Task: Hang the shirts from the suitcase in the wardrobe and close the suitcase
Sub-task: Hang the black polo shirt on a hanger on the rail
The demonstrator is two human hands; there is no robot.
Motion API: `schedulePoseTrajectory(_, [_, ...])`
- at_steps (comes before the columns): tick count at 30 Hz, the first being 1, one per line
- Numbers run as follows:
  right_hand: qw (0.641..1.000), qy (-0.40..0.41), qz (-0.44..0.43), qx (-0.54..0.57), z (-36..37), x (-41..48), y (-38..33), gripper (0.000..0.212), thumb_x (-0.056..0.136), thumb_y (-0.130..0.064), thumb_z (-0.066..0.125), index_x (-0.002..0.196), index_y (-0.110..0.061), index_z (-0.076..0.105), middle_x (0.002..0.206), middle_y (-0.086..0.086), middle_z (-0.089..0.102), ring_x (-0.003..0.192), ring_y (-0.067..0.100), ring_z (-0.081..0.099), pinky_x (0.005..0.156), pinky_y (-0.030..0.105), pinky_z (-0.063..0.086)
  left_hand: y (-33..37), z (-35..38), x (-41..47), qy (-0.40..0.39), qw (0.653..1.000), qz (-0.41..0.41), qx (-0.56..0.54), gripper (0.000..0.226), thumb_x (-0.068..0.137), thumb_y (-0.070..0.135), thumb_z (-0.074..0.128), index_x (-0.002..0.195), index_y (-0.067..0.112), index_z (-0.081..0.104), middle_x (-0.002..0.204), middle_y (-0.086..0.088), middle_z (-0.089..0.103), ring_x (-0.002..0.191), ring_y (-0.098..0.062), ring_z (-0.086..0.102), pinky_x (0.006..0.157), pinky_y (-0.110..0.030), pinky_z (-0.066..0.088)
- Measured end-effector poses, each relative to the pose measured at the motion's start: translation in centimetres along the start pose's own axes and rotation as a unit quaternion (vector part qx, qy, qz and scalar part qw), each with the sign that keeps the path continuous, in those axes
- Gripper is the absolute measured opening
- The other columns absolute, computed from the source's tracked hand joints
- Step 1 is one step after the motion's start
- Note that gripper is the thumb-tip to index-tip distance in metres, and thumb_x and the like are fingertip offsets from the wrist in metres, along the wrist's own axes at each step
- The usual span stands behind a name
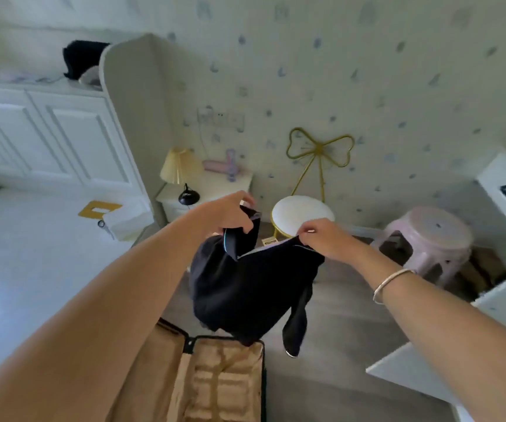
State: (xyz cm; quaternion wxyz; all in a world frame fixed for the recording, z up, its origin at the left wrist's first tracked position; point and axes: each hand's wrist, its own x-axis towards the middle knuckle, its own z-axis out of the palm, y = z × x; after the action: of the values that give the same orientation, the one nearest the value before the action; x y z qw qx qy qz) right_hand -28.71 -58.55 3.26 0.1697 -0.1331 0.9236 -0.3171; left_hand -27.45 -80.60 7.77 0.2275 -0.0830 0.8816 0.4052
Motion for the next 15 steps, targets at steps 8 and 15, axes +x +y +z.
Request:
schedulePoseTrajectory(8, [0.989, 0.121, 0.087, 0.001, -12.7, -12.2, 1.2, 0.024, 0.081, -0.012, 0.049, 0.058, -0.015, 0.042, 0.067, 0.002, 0.038, 0.07, 0.019, 0.036, 0.059, 0.028, 0.029, 14.4, 8.1, -1.3, -0.113, 0.95, 0.213, 0.199, 0.082, 0.076, -0.007, 0.05, 0.146, 0.03, 0.028, 0.13, -0.011, 0.051, 0.115, -0.028, 0.052, 0.103, -0.041, 0.044])
schedulePoseTrajectory(15, [0.905, 0.351, 0.182, 0.159, -19.7, -26.0, 6.1, 0.02, 0.064, -0.019, 0.044, 0.06, -0.019, 0.025, 0.065, 0.002, 0.022, 0.062, 0.017, 0.018, 0.058, 0.032, 0.015, 25.2, 19.8, -3.9, -0.199, 0.898, 0.324, 0.221, 0.053, 0.086, -0.006, 0.04, 0.132, 0.016, 0.053, 0.131, -0.009, 0.056, 0.112, -0.023, 0.054, 0.086, -0.028, 0.046])
